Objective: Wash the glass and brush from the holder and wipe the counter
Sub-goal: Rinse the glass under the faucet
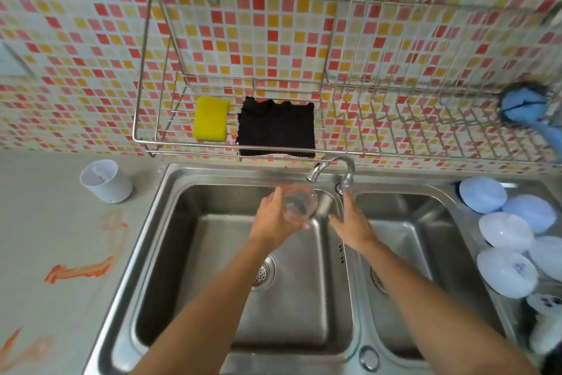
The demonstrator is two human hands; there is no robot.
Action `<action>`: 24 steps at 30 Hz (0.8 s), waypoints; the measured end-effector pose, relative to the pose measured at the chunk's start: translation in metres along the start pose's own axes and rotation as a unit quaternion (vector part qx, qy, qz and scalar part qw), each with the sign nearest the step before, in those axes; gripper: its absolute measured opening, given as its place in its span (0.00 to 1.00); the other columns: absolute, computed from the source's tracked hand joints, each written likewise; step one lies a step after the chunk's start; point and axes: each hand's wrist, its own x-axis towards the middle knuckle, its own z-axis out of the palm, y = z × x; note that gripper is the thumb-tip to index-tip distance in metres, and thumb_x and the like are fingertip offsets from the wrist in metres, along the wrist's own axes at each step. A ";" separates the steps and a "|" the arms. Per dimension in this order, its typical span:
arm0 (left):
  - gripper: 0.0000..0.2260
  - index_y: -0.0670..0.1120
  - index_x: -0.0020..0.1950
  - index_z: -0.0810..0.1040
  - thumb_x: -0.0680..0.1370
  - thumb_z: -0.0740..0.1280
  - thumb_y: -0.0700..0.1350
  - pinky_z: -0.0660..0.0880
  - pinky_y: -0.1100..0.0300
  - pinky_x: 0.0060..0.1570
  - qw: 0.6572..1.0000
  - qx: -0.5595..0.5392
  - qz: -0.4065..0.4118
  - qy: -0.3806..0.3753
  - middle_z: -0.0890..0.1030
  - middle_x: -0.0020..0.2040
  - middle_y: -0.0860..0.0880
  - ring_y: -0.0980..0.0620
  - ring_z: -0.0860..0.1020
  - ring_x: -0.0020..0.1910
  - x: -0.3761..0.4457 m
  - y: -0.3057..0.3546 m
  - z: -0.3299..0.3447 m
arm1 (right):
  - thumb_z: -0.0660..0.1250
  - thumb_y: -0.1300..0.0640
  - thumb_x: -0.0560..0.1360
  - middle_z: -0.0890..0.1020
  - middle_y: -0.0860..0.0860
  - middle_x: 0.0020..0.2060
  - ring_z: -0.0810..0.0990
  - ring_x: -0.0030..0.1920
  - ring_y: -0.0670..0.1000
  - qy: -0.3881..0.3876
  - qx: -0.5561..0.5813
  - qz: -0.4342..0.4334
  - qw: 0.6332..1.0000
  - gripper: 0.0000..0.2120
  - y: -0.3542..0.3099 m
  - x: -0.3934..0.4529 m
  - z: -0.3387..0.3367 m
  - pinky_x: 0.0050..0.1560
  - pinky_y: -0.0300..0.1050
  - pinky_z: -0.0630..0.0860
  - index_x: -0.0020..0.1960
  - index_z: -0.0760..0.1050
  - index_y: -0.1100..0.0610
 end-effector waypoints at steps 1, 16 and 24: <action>0.37 0.55 0.61 0.65 0.58 0.81 0.55 0.72 0.53 0.57 1.000 -0.007 0.004 0.001 0.79 0.56 0.57 0.48 0.76 0.57 0.000 0.002 0.002 | 0.63 0.50 0.79 0.49 0.51 0.79 0.52 0.78 0.56 -0.008 -0.022 -0.016 1.000 0.38 0.000 0.002 0.003 0.75 0.56 0.53 0.80 0.43 0.54; 0.39 0.50 0.68 0.67 0.62 0.81 0.51 0.66 0.63 0.60 0.999 -0.035 0.006 0.009 0.75 0.65 0.54 0.51 0.72 0.64 0.004 0.020 0.011 | 0.63 0.57 0.79 0.70 0.54 0.70 0.68 0.69 0.58 0.028 -0.094 -0.049 0.994 0.26 0.004 0.029 0.006 0.66 0.55 0.71 0.75 0.63 0.48; 0.39 0.50 0.68 0.66 0.62 0.81 0.50 0.67 0.64 0.56 1.000 -0.031 0.001 0.006 0.75 0.64 0.54 0.52 0.73 0.62 0.004 0.019 0.018 | 0.66 0.59 0.77 0.70 0.55 0.69 0.68 0.70 0.58 0.037 -0.065 -0.057 0.996 0.25 0.007 0.027 0.009 0.66 0.55 0.71 0.73 0.65 0.51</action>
